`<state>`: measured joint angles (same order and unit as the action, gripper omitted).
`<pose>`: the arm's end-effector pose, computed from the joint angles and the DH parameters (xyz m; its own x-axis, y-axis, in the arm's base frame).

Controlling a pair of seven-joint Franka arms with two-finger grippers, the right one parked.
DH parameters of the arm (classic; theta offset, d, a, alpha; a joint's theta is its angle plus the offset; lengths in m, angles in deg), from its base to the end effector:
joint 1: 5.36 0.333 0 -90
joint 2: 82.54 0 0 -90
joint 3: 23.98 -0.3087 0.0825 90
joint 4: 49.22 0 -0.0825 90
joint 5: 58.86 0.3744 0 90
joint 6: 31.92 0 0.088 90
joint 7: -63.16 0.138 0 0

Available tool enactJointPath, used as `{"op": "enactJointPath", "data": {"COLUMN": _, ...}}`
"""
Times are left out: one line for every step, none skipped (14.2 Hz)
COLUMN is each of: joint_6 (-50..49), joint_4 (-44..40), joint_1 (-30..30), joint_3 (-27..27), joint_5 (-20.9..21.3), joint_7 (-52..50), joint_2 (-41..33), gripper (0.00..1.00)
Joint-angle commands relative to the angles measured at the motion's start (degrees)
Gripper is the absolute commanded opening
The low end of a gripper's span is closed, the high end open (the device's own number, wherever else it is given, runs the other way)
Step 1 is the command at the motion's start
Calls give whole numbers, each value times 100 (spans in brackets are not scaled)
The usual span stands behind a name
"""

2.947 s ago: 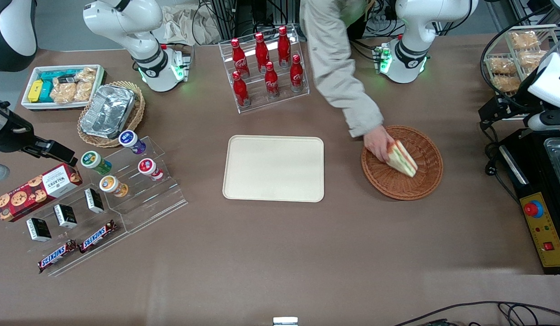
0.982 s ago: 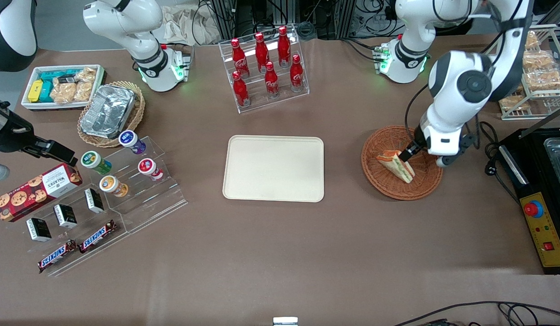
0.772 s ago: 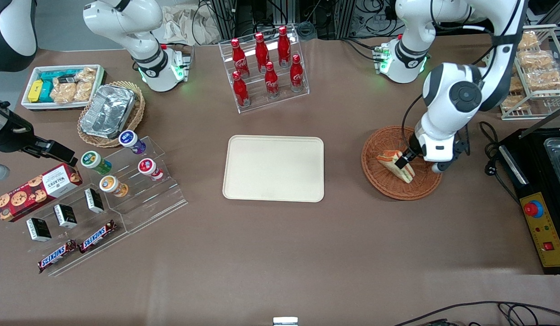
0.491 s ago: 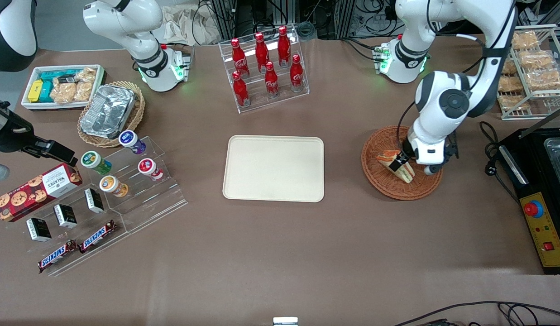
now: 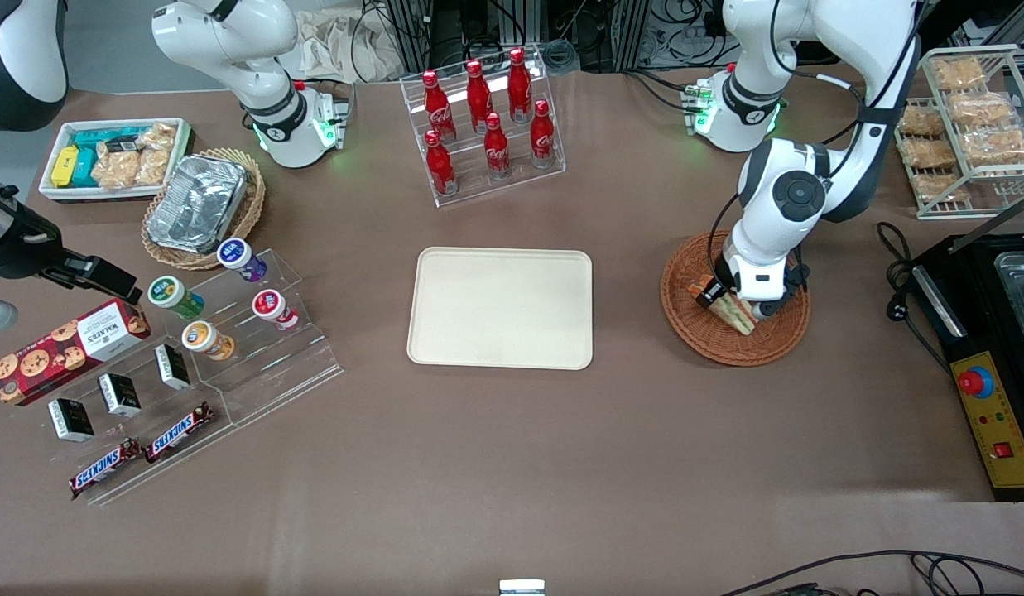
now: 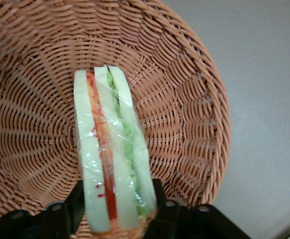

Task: Place sandwich from basket to tray
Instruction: 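Lower the left gripper and close it on the wrapped sandwich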

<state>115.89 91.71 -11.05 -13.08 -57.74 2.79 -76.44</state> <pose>0.4575 -0.1380 0.2261 0.7325 0.6808 -0.0004 0.6807 -0.7323 0.0184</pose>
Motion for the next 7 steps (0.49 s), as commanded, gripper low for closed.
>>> {"op": "enactJointPath", "data": {"joint_6": 107, "joint_4": 84, "joint_1": 6, "joint_3": -10, "joint_5": 152, "joint_7": -142, "joint_2": -109, "gripper": 21}}
{"op": "enactJointPath", "data": {"joint_6": 90, "joint_4": 75, "joint_1": 6, "joint_3": -18, "joint_5": 152, "joint_7": -134, "joint_2": -127, "gripper": 7}}
{"op": "enactJointPath", "data": {"joint_6": 55, "joint_4": 49, "joint_1": 15, "joint_3": -18, "joint_5": 161, "joint_7": -116, "joint_2": -188, "gripper": 0}}
{"op": "enactJointPath", "data": {"joint_6": -41, "joint_4": 14, "joint_1": 23, "joint_3": -18, "joint_5": 161, "joint_7": -116, "joint_2": -293, "gripper": 0}}
{"op": "enactJointPath", "data": {"joint_6": -303, "joint_4": -74, "joint_1": 41, "joint_3": -18, "joint_5": 143, "joint_7": -142, "joint_2": -416, "gripper": 0}}
{"op": "enactJointPath", "data": {"joint_6": -715, "joint_4": -214, "joint_1": 76, "joint_3": -18, "joint_5": 152, "joint_7": -64, "joint_2": -539, "gripper": 0}}
{"op": "enactJointPath", "data": {"joint_6": -1111, "joint_4": -346, "joint_1": 94, "joint_3": -18, "joint_5": 161, "joint_7": -28, "joint_2": -653, "gripper": 0}}
